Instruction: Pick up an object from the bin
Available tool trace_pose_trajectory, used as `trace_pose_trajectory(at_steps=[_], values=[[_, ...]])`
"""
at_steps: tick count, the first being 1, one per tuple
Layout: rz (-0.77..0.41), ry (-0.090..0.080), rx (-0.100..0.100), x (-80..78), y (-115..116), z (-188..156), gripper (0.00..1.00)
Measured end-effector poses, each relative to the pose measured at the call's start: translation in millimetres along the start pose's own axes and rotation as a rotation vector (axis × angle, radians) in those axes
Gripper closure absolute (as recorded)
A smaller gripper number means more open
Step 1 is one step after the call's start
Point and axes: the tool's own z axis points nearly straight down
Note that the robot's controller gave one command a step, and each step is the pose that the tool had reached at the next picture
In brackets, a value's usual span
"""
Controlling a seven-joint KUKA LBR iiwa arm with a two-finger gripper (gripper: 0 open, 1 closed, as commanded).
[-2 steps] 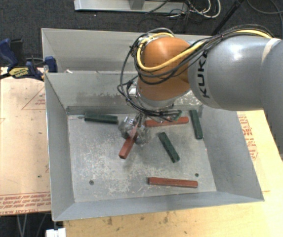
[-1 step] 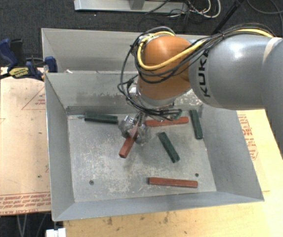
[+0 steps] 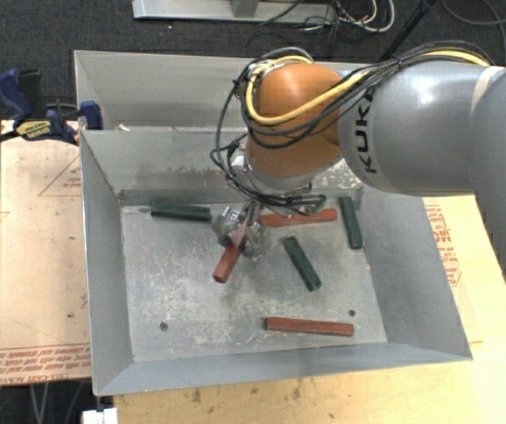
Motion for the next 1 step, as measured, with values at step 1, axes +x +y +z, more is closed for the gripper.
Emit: trace_pose_trajectory(at_steps=[1], values=[[0.001,0.004,-0.004,0.5,0.7,-4.7,1.00]])
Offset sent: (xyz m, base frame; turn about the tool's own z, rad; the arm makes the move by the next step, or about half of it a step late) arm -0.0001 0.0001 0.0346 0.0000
